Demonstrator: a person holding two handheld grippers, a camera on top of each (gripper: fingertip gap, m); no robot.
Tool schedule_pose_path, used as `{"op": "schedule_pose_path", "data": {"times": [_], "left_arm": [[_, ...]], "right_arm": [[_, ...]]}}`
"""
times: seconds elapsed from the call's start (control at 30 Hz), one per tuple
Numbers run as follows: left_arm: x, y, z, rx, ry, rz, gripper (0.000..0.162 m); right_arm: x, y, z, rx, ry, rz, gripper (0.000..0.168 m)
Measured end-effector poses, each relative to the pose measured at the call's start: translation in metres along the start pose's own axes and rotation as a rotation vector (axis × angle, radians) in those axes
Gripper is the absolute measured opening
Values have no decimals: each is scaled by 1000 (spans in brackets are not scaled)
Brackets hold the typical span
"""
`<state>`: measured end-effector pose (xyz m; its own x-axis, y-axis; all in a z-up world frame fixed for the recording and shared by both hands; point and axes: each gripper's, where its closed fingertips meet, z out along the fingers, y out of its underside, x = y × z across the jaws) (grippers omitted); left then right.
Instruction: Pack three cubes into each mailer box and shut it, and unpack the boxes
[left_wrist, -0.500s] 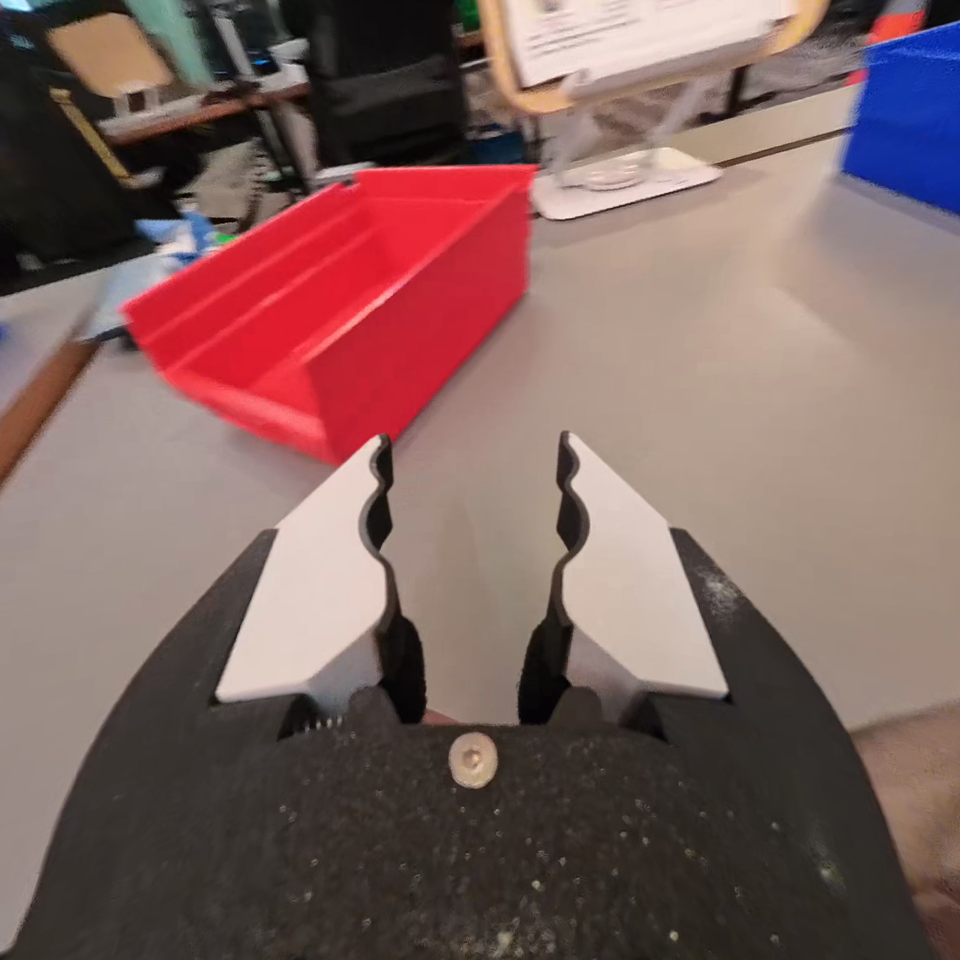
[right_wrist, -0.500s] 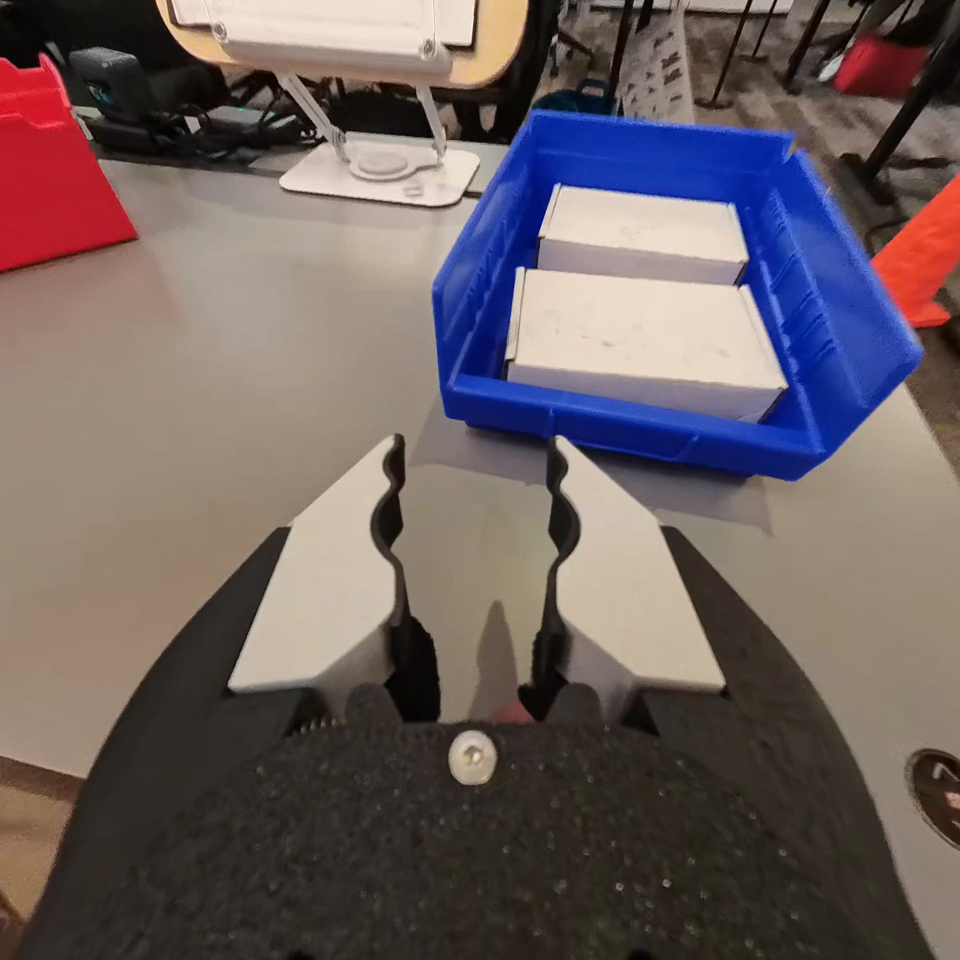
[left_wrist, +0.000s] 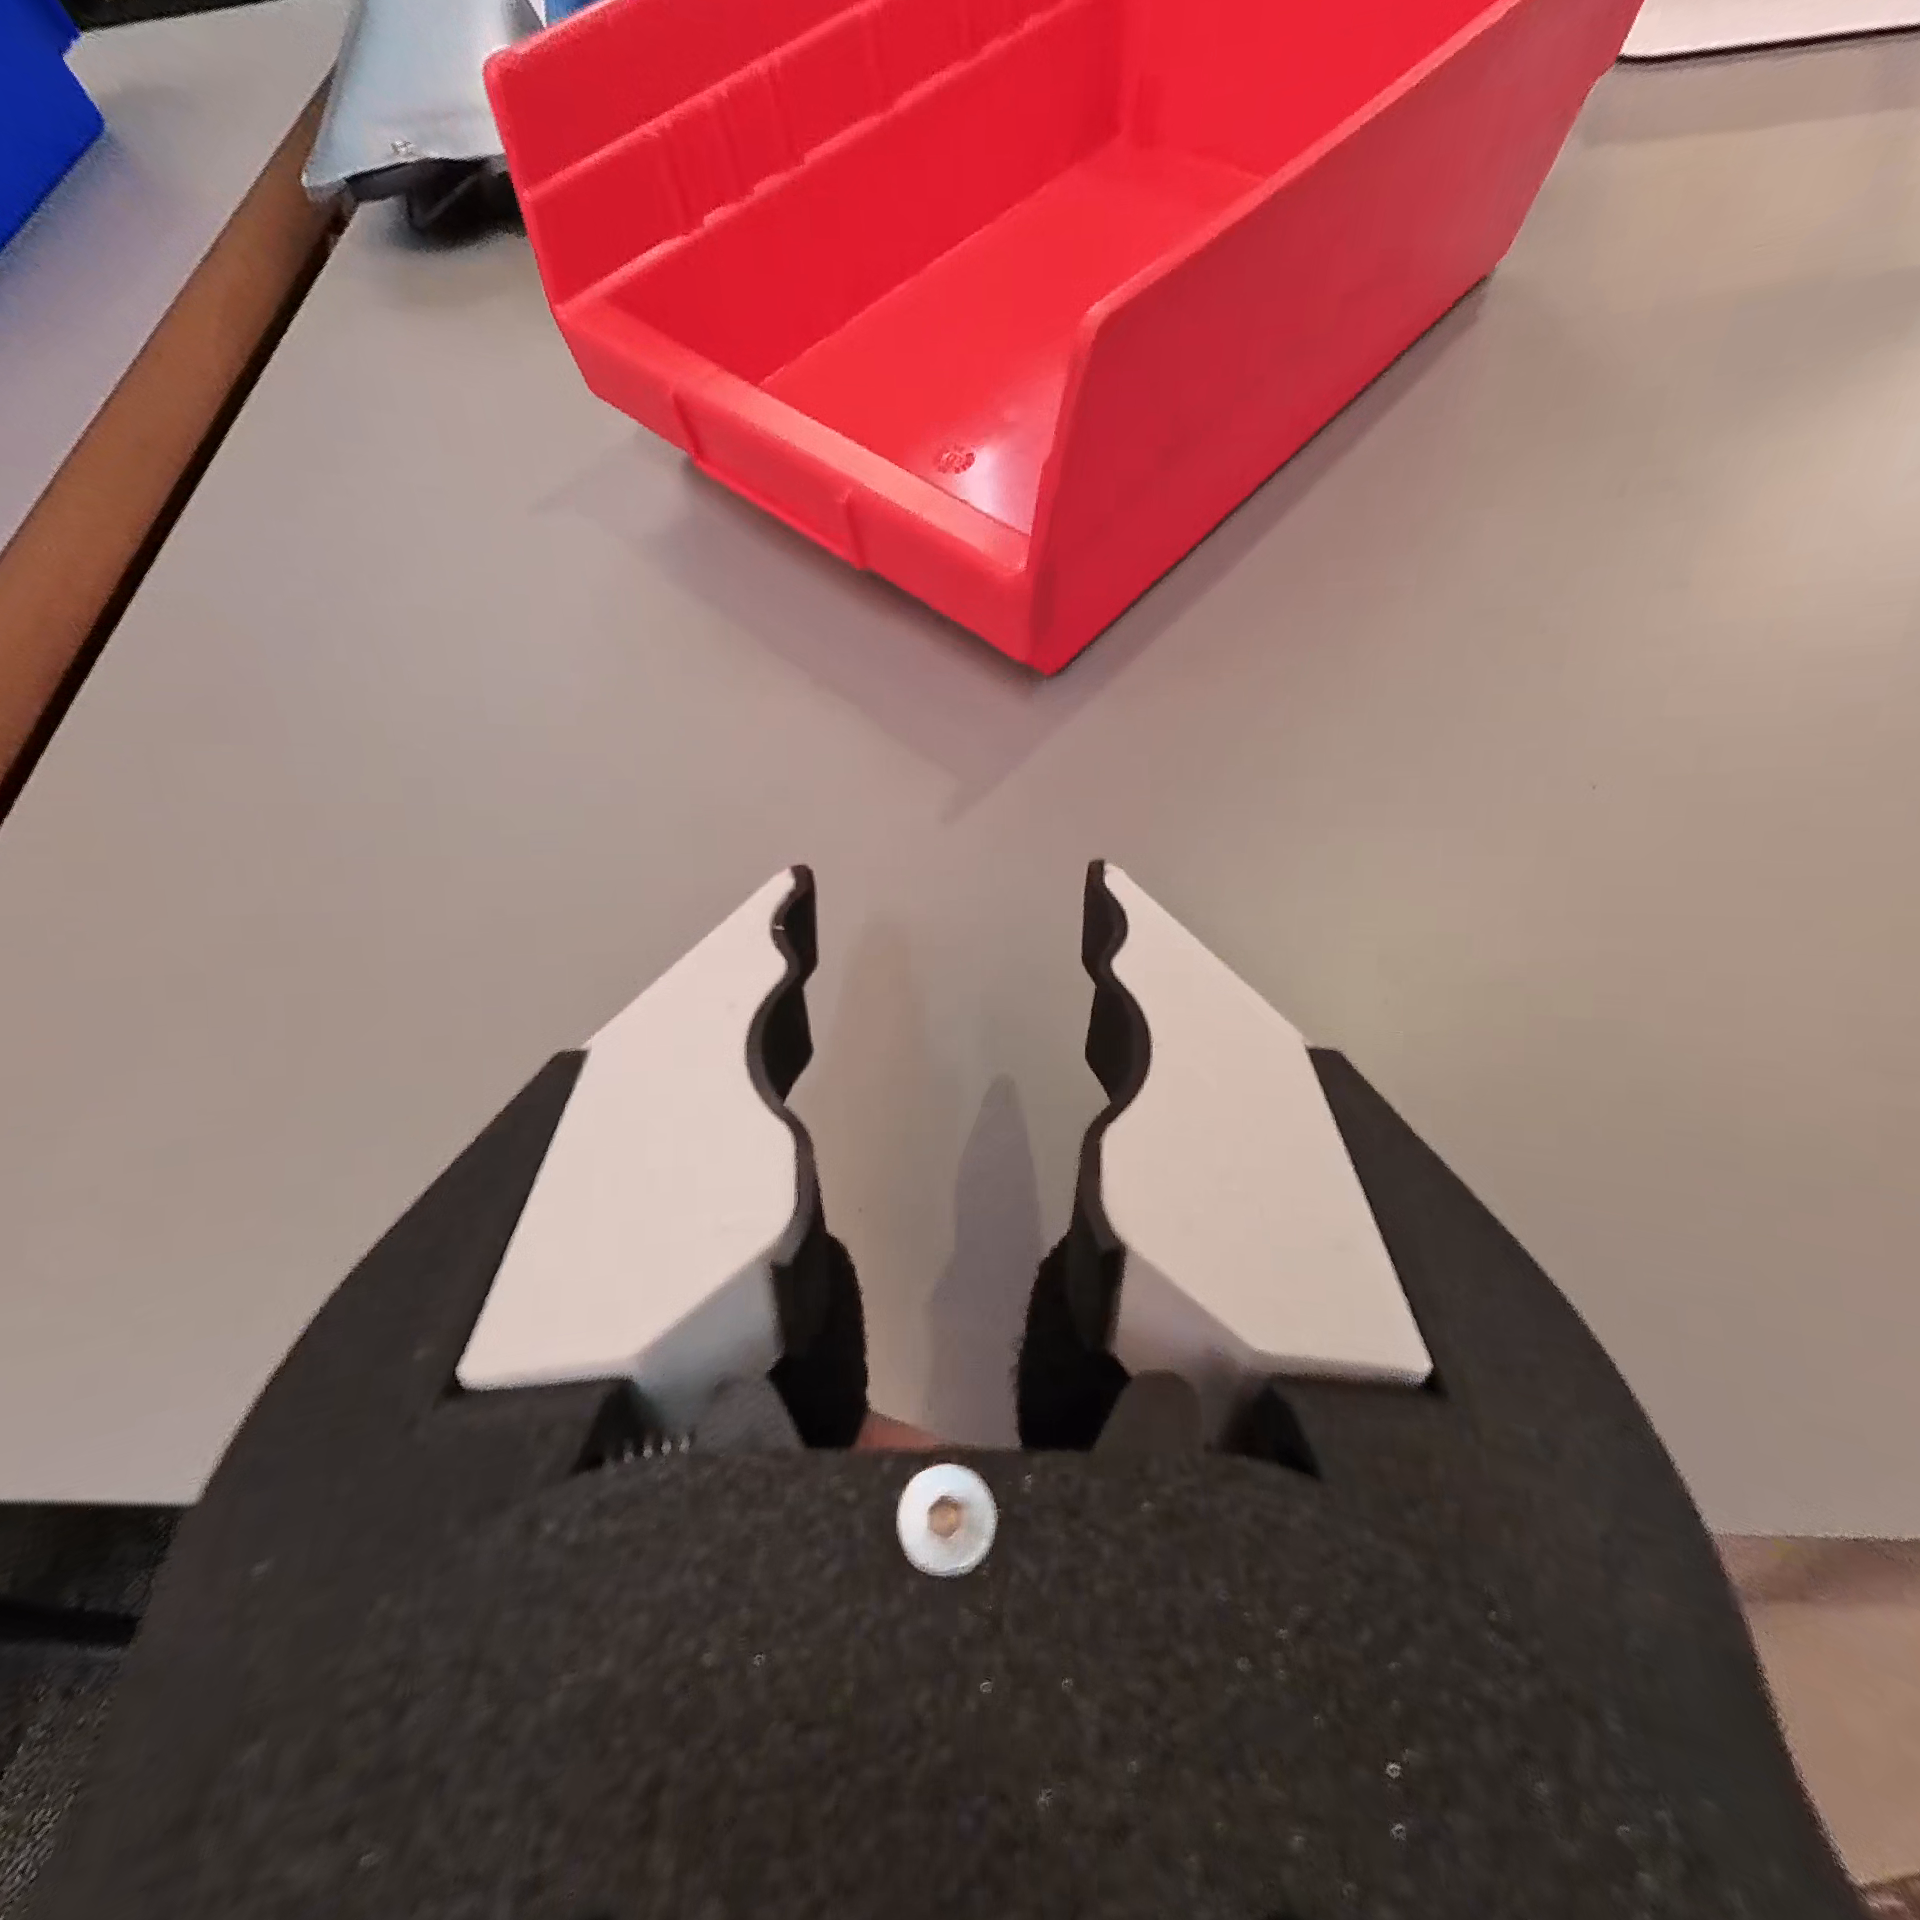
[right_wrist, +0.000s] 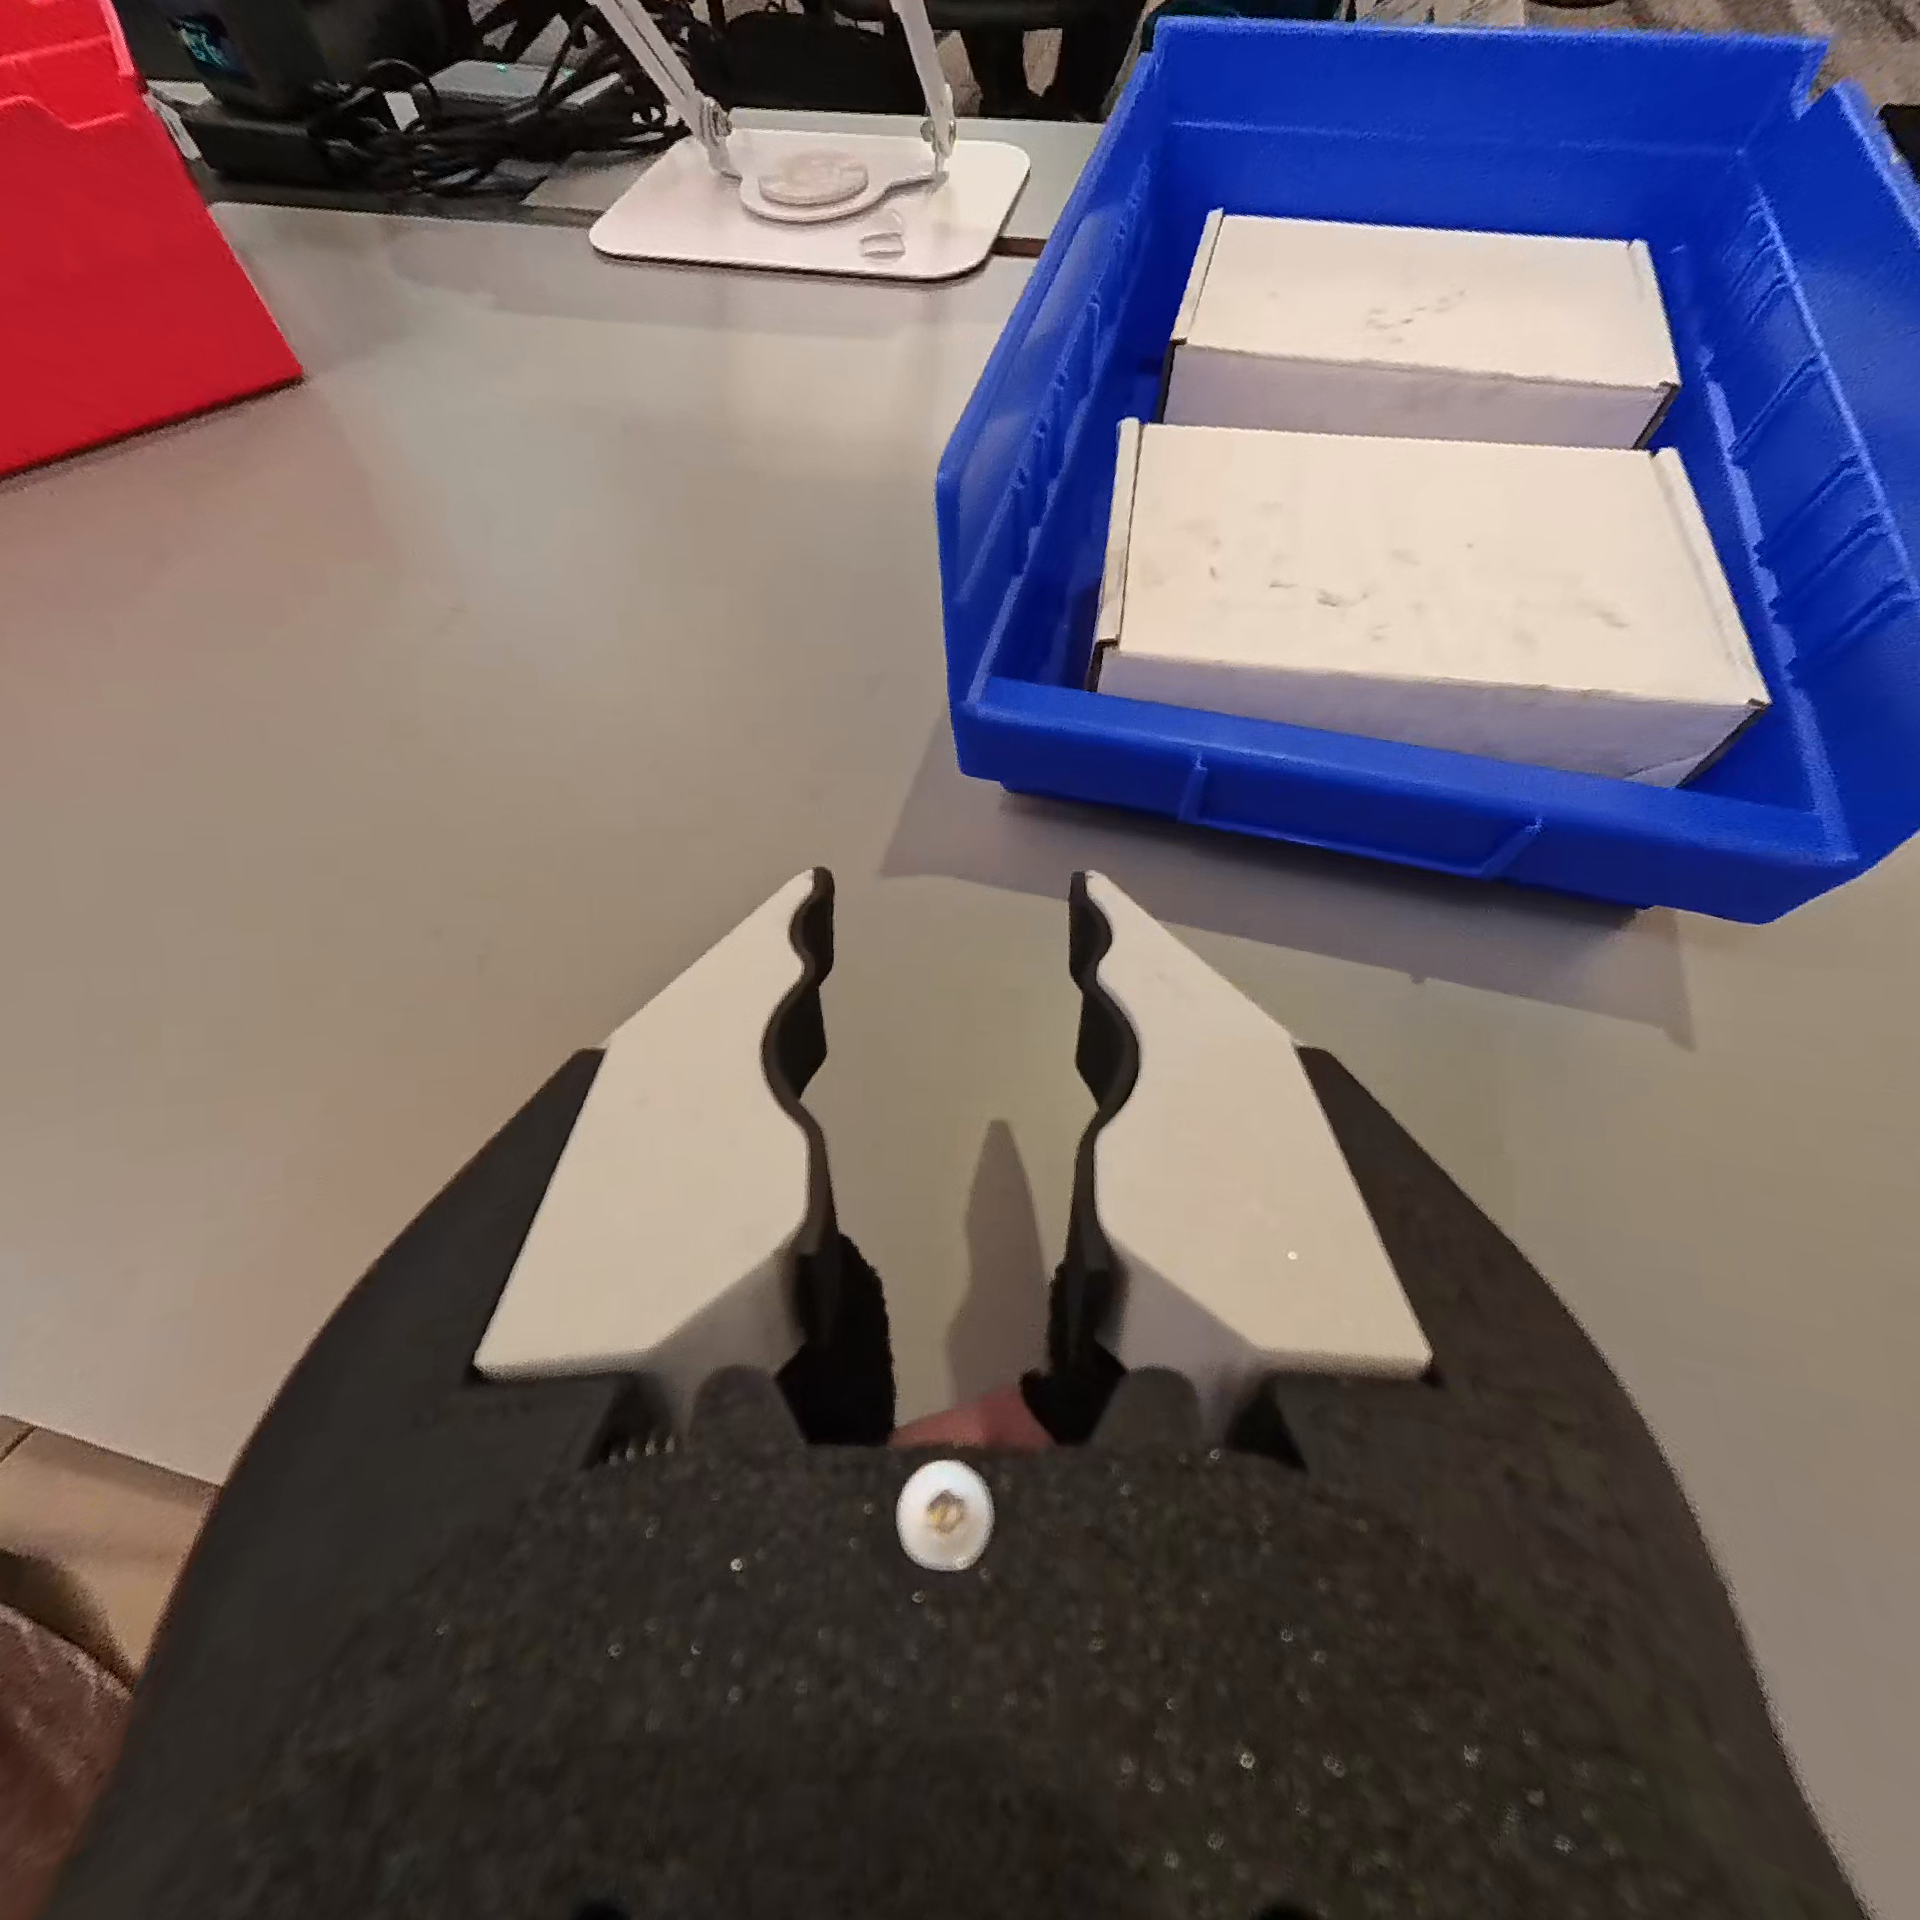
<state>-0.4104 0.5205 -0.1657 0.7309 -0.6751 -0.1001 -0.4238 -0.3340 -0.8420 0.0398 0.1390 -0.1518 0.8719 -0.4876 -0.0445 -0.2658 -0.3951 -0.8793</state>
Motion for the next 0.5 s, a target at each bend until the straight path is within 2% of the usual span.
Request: {"op": "schedule_pose_path", "data": {"times": [0.13, 0.23, 0.33, 0.43, 0.5], "left_arm": [[16, -11, 6, 43, -10, 122, 47], [69, -42, 12, 141, 71, 204, 48], [189, -66, 12, 186, 385, 204, 49], [344, -58, -8, 106, 756, 261, 56], [421, -61, -14, 136, 795, 374, 62]], "right_arm": [[6, -3, -3, 21, 15, 5, 44], [13, -6, -6, 44, 41, 0, 43], [22, -10, -12, 72, 69, 4, 43], [32, -15, -18, 109, 90, 21, 42], [37, -17, -22, 125, 96, 45, 42]]}}
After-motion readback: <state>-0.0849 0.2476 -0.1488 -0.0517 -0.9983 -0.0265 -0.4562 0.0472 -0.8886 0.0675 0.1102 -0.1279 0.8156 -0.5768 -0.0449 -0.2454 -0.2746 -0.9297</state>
